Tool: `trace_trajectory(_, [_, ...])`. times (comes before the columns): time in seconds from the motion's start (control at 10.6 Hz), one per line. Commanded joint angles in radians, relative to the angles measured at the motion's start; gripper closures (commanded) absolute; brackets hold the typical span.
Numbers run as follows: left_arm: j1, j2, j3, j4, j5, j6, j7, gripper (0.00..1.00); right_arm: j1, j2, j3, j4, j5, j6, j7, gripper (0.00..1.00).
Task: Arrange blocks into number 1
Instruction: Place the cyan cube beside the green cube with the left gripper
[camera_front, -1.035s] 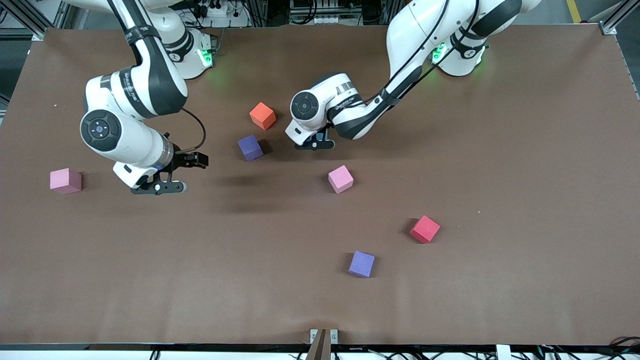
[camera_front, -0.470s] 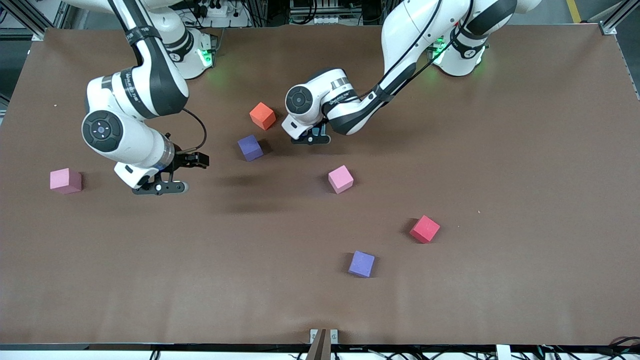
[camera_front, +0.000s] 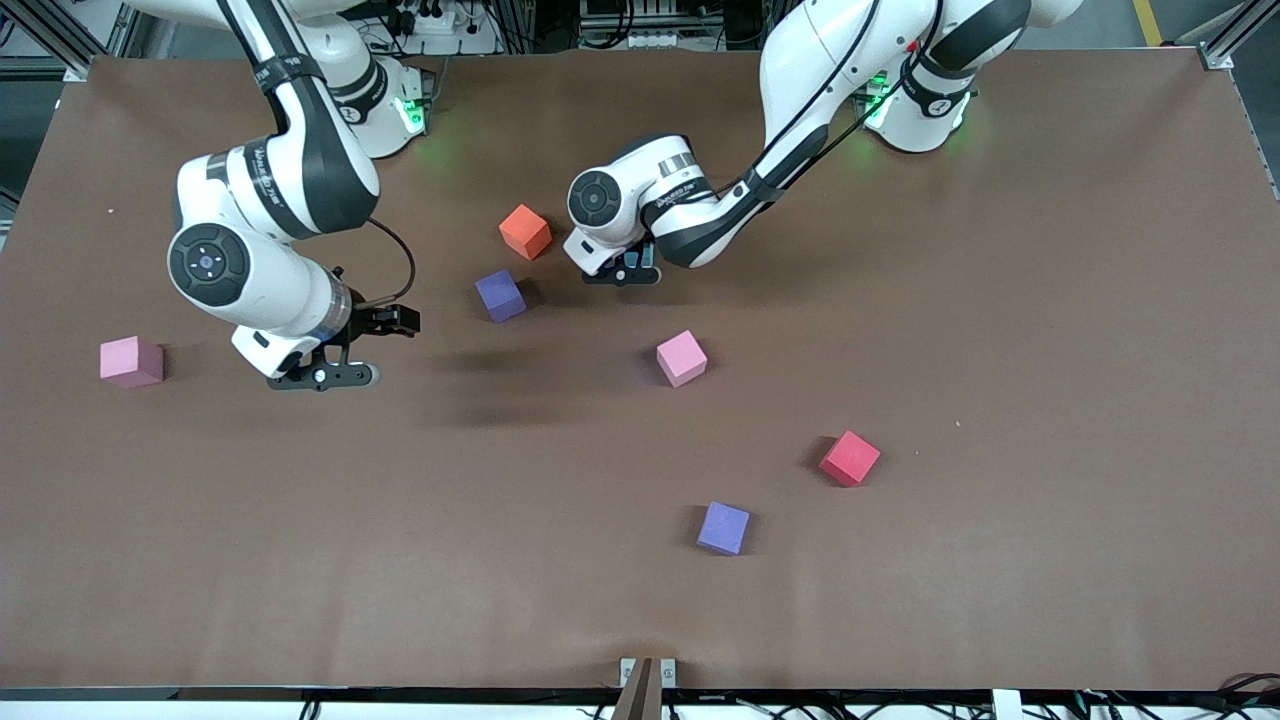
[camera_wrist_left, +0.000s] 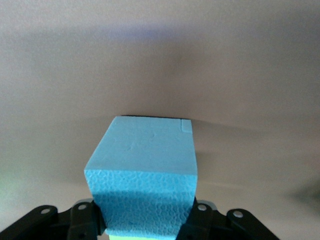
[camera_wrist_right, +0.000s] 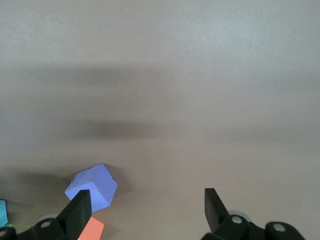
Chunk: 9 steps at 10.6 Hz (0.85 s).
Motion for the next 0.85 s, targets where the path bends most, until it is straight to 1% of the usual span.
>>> trace_trajectory(0.0, [-0.017,0.000,0.008,0.007,-0.026,-0.017,0.021,1.00,-0.006,0.017,0.009,0.016,-0.016,-0.006,-0.009,0.00])
trace_trajectory(0.19, [-0.028,0.000,0.008,0.005,-0.026,-0.017,0.020,1.00,-0.006,0.019,0.009,0.016,-0.015,-0.005,-0.009,0.00])
trace_trajectory(0.38, [-0.037,0.000,0.008,0.004,-0.025,-0.025,0.024,0.01,-0.005,0.020,0.009,0.016,-0.015,-0.005,-0.009,0.00])
trace_trajectory(0.56, [-0.034,-0.010,0.008,0.010,-0.025,-0.048,0.016,0.00,0.001,0.020,0.011,0.015,-0.015,-0.005,-0.011,0.00])
trace_trajectory(0.75, [-0.003,-0.036,0.009,0.019,-0.013,-0.069,0.015,0.00,0.003,0.019,0.013,0.010,-0.015,-0.006,-0.026,0.00])
